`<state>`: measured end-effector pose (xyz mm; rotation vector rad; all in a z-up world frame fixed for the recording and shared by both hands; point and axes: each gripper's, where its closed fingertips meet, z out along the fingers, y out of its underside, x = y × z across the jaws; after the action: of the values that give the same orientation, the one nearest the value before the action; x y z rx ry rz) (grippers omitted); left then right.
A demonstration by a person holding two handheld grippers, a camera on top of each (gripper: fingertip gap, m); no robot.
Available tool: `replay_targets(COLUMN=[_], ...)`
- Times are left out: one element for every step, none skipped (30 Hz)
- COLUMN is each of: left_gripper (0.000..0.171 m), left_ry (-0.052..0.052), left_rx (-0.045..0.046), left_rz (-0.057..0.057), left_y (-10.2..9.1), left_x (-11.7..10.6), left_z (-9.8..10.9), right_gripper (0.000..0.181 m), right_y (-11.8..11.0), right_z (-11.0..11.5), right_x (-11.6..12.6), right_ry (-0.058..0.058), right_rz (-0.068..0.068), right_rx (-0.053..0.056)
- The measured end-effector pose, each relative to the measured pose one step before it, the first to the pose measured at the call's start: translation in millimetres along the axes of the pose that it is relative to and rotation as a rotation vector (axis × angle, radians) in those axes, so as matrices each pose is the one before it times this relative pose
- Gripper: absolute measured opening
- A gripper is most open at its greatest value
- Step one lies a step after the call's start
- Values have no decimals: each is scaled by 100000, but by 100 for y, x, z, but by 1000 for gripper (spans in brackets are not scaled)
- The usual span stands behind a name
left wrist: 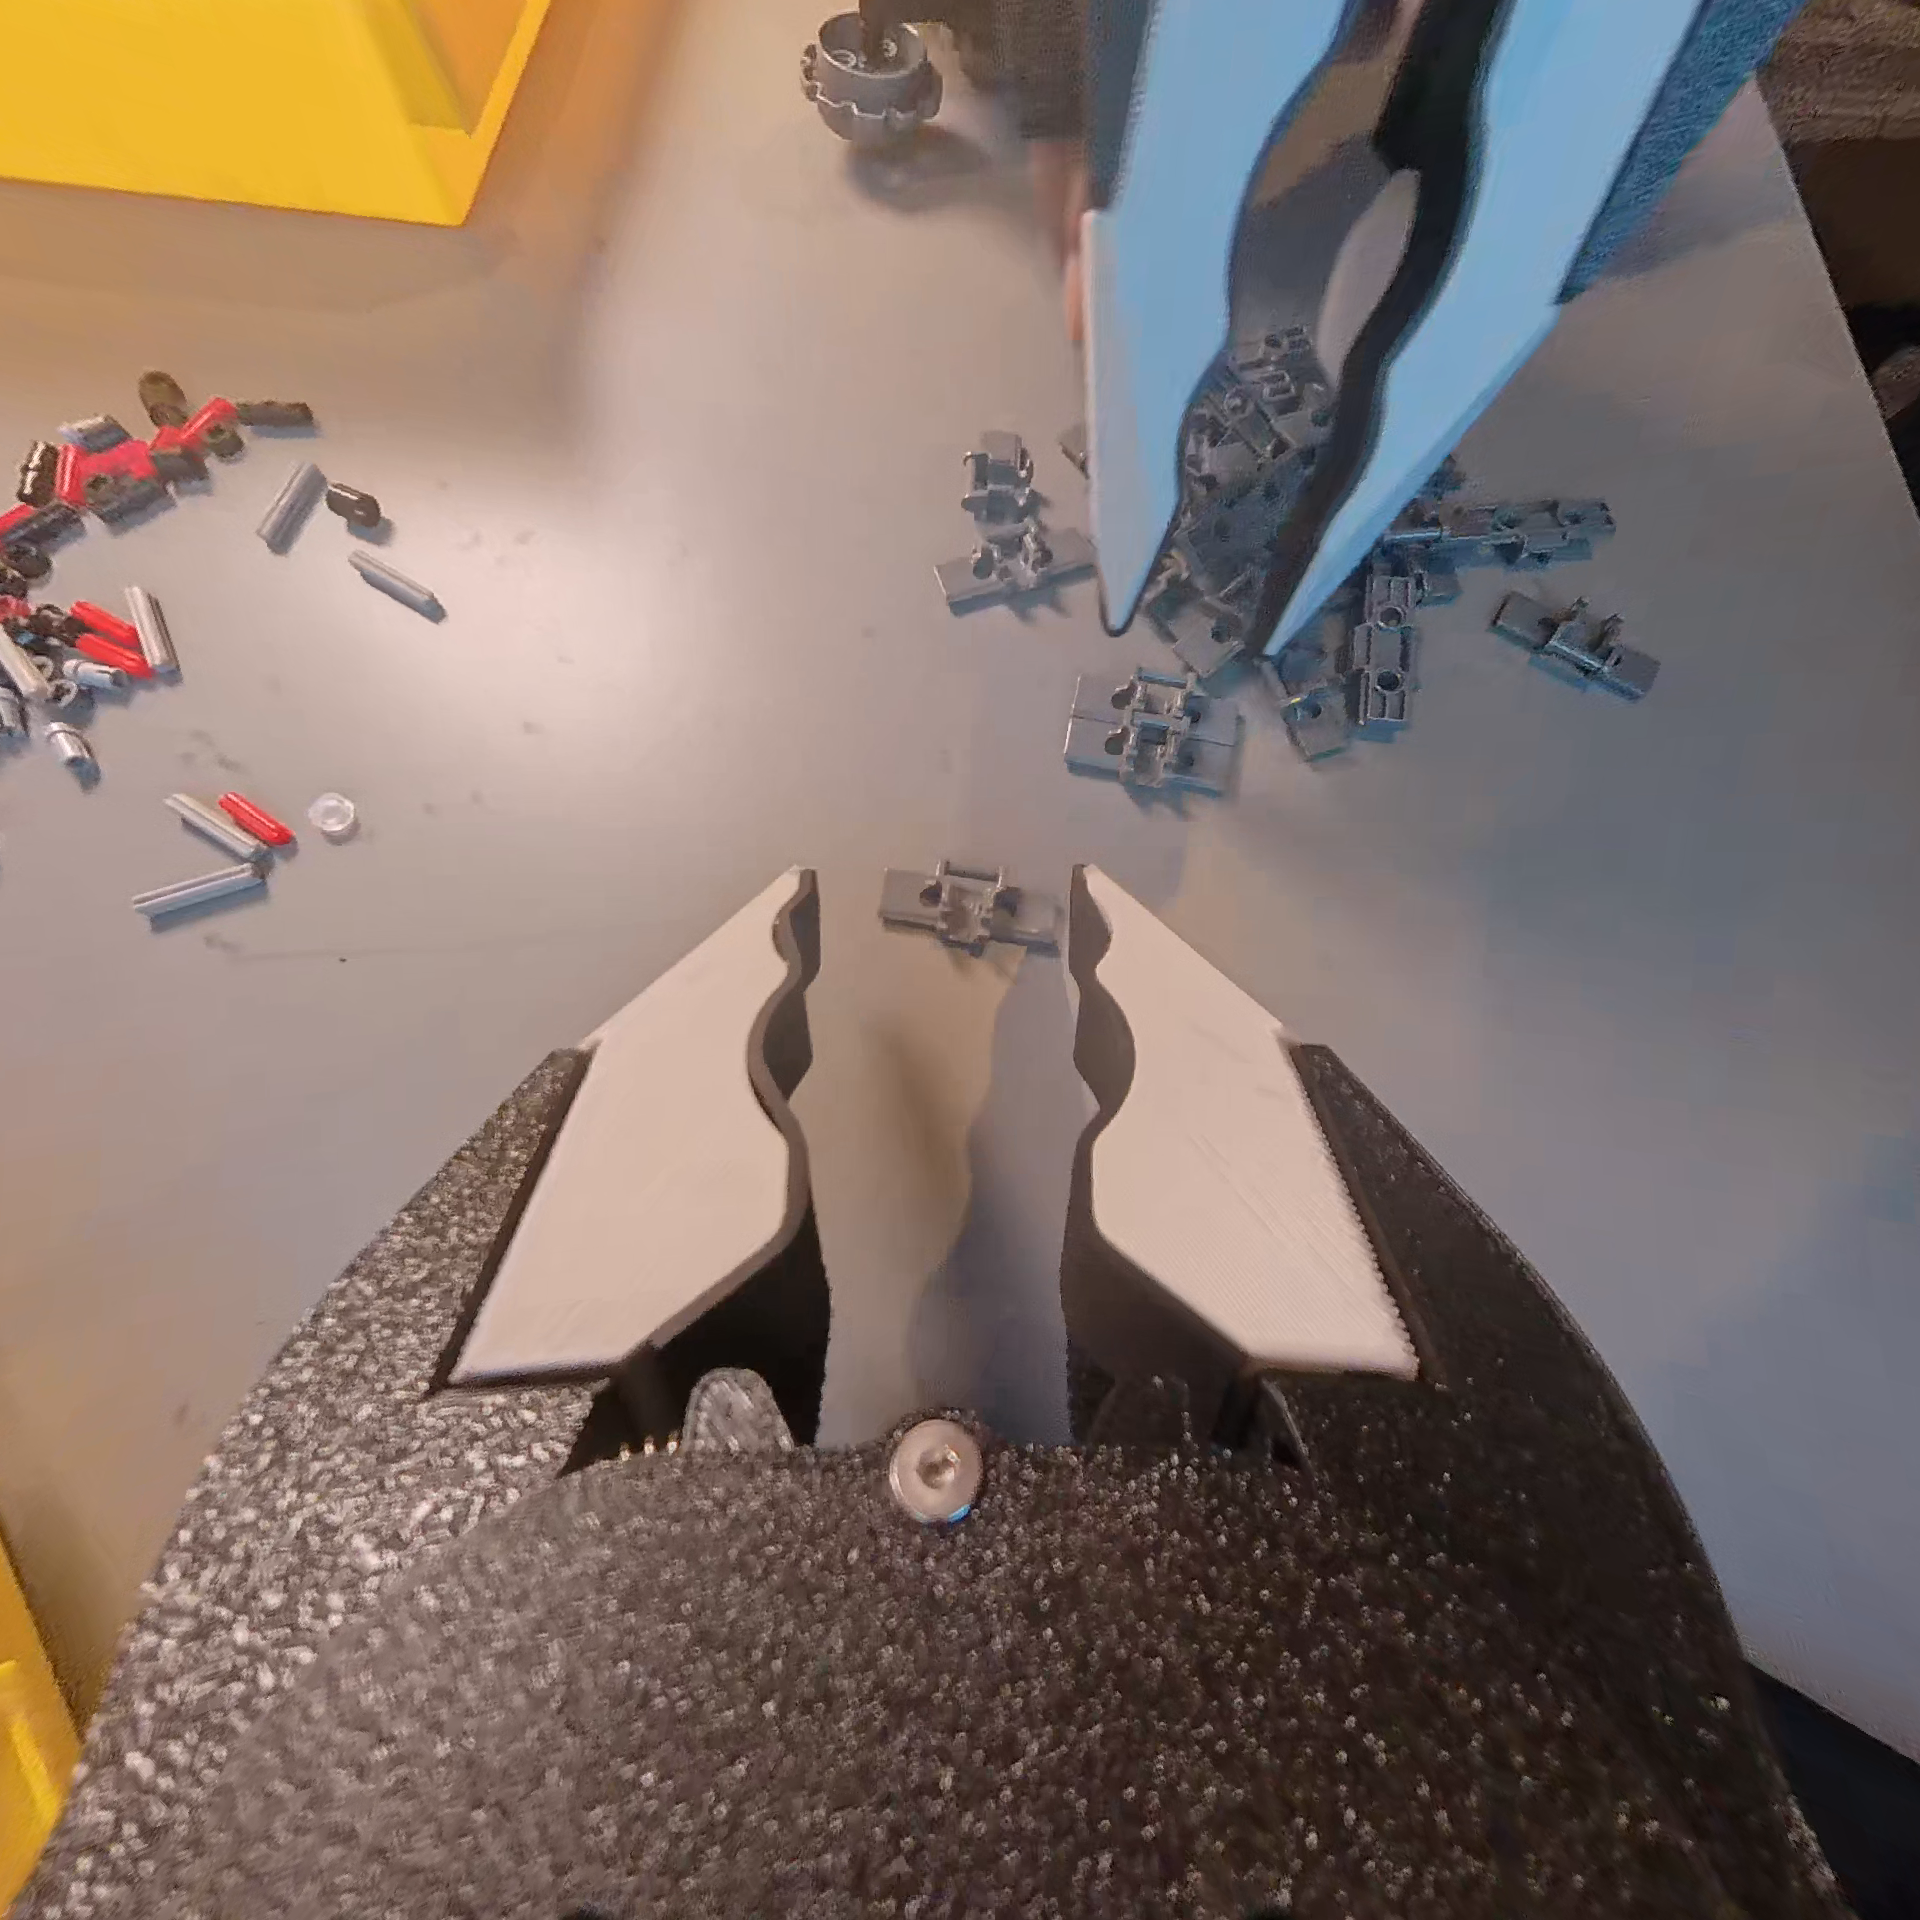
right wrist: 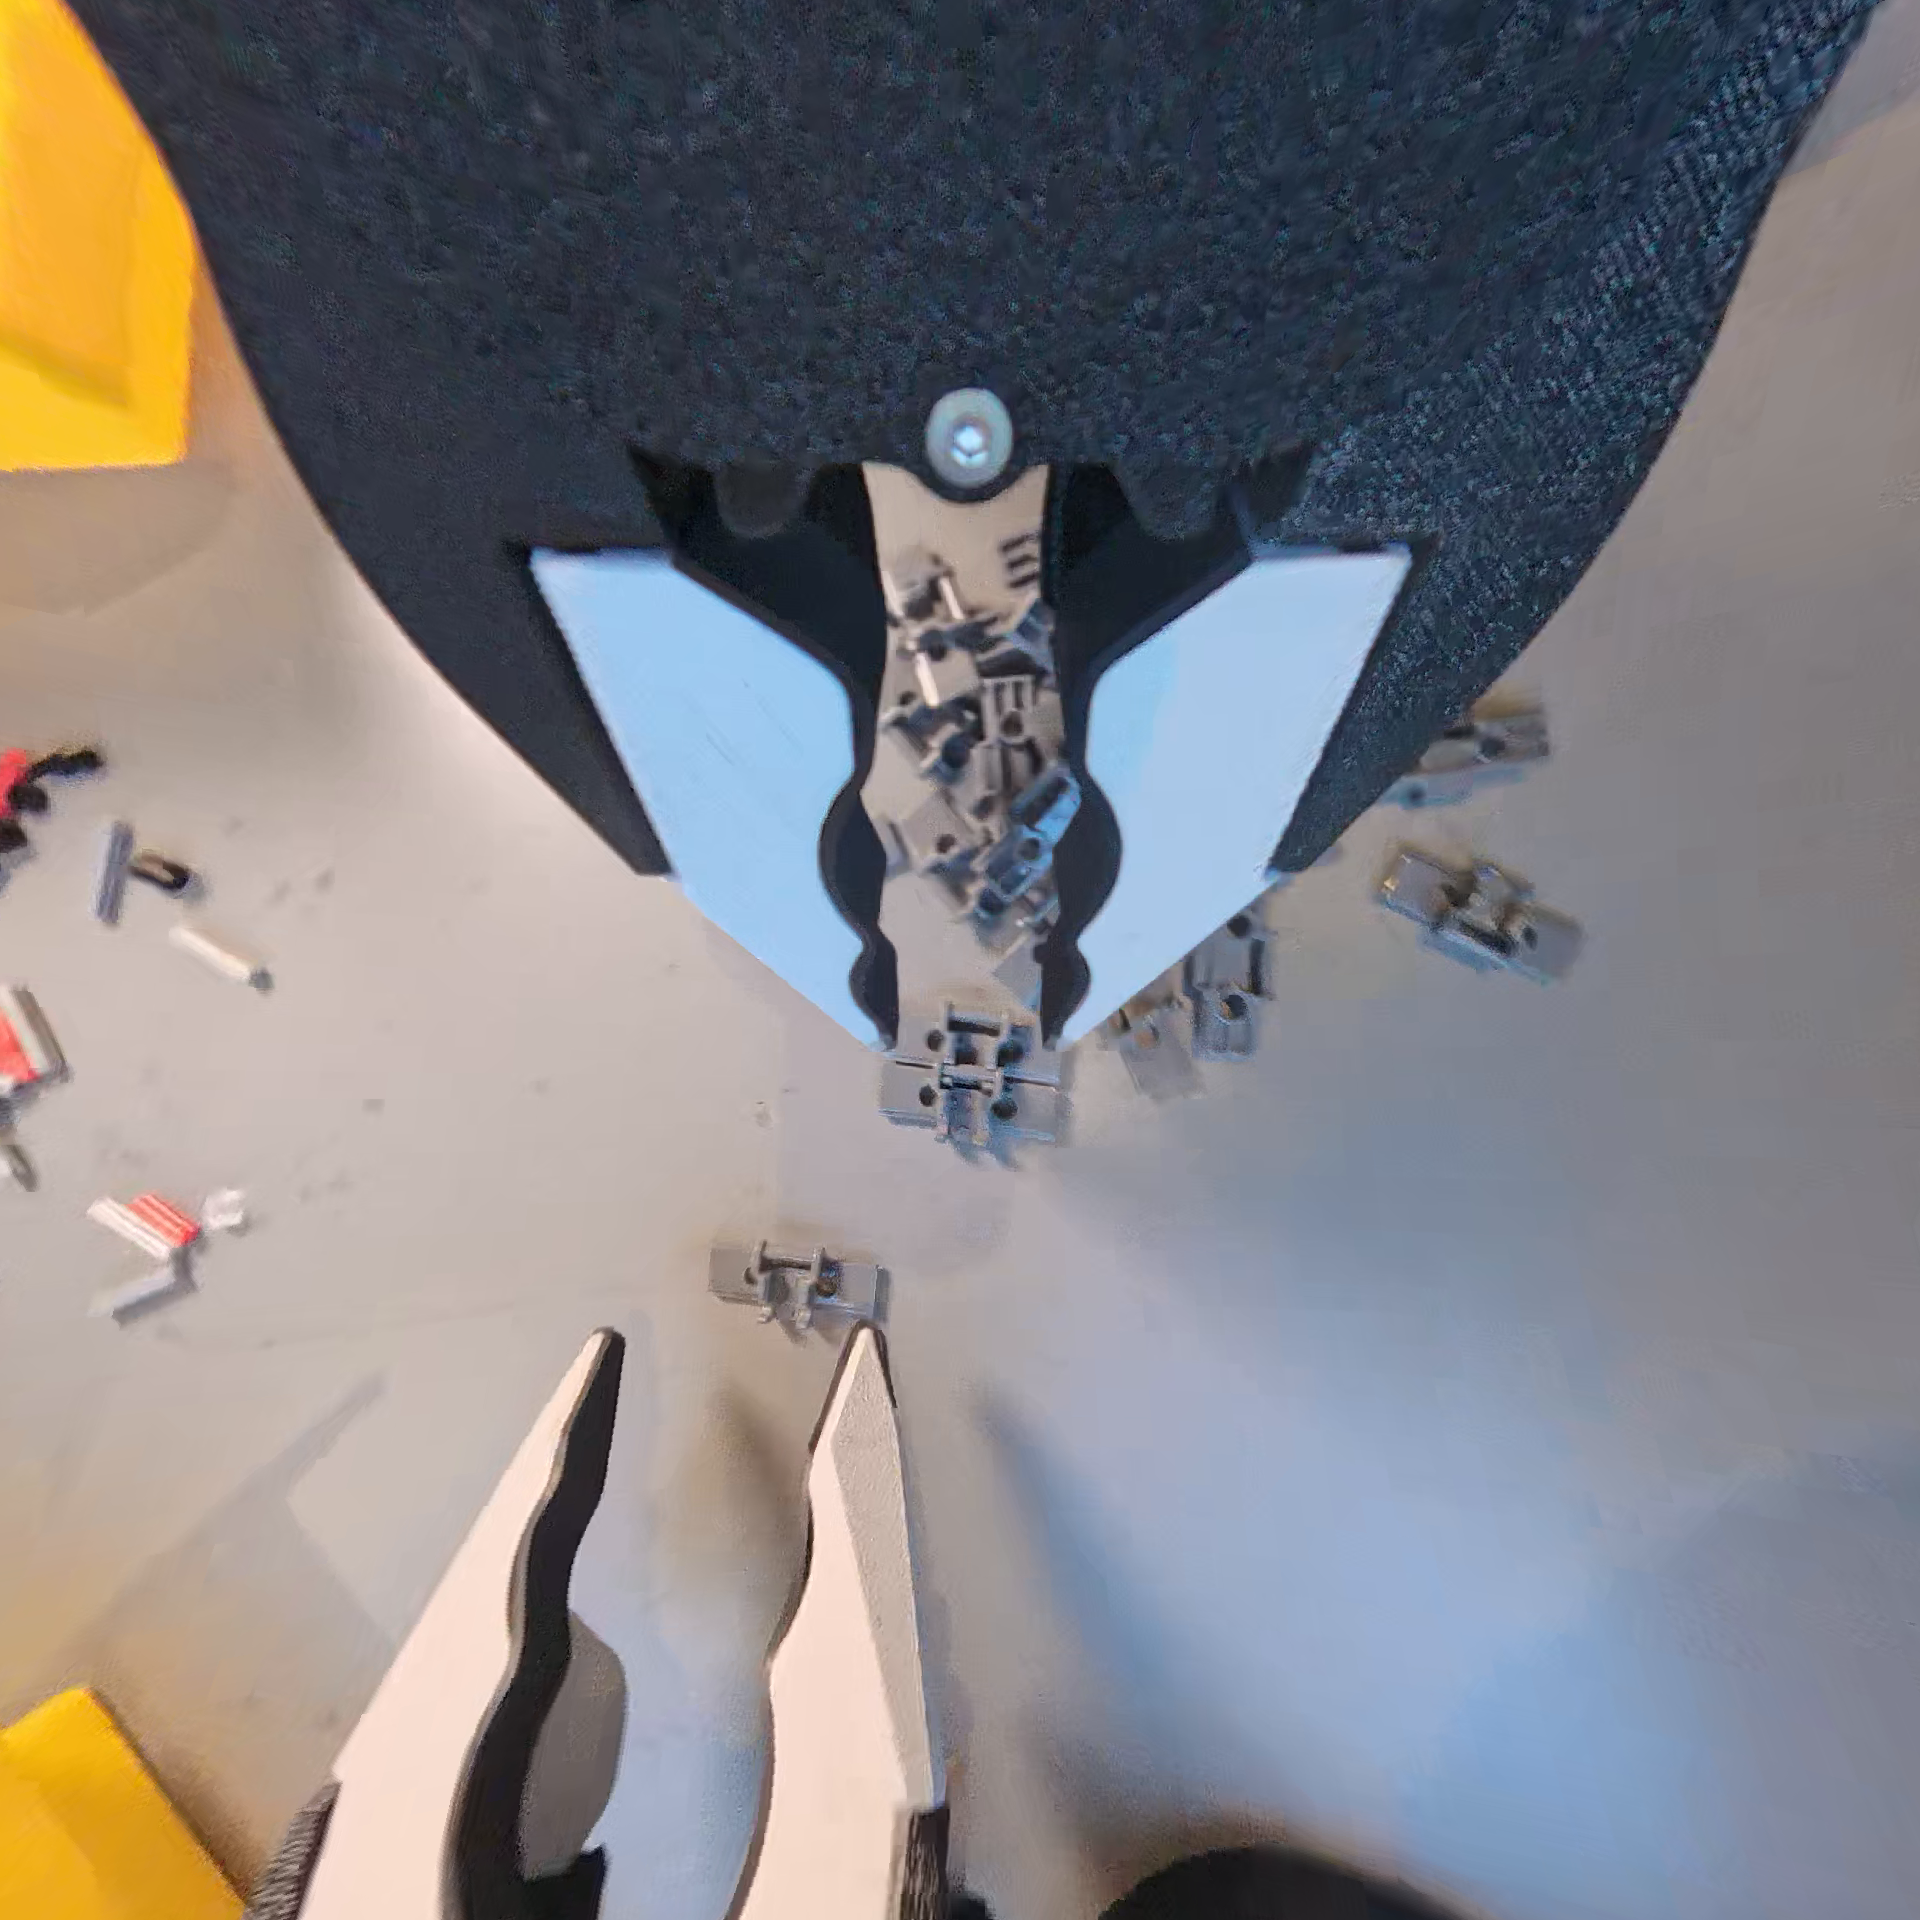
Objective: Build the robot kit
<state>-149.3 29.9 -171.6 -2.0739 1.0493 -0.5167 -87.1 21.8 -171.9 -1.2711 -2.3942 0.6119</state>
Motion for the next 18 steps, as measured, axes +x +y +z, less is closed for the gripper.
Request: replay_targets(left_gripper=[46,45,45,44,43,42,41,41,41,43,43,44,44,43,42,38,30,25], left_ry=[12,100,-121,208,886,761,306,182,630,1124,-23,-810,63,-138,-1577,-3964,-5429,-5492], left_rx=[-159,-279,-155,191,289,12,-284,-571,-661,-1138,-2071,-1942,-997,-255,80,-540,-546,-166], left_rz=[637,386,323,299,273,469,823,1062,1251,1396,1338,983,231,-376,-284,283,806,532], left_y=[-1,38,24,-31,-46,-15,-4,-11,-74,-31,144,230,173,108,39,101,97,76], left_x=[290,321,306,409,555,562,514,489,503,467,142,-82,-28,-80,-300,-652,-862,-912], left_z=[106,100,87,72,81,136,200,262,321,336,328,284,226,112,-43,-172,-252,-286], right_gripper=[31,35,37,34,28,20,19,18,17,17,16,16,16,15,15,16,18,19], right_y=[334,184,91,248,254,-96,-175,-464,-397,-143,5,-30,-191,-420,-556,-525,-300,99], right_z=[349,365,331,275,140,-101,-116,-116,-56,70,161,185,116,-11,-182,-317,-320,-214], right_x=[-5,-160,-32,-22,136,-17,-569,-606,-510,-461,-484,-456,-539,-414,29,414,775,988], right_ry=[-3370,-4163,-2462,-1221,808,287,-2600,-1838,-896,-451,-554,-593,-1603,-1579,274,1958,3469,4085], right_rz=[-1719,1658,2741,2509,2510,2924,3451,2829,2361,1651,391,-447,-1282,-1637,-1861,-2657,-2730,-3362], right_rx=[-2819,-2829,-2571,-3118,-2387,188,746,2764,2517,1041,378,713,1744,3351,4179,4218,2985,447])
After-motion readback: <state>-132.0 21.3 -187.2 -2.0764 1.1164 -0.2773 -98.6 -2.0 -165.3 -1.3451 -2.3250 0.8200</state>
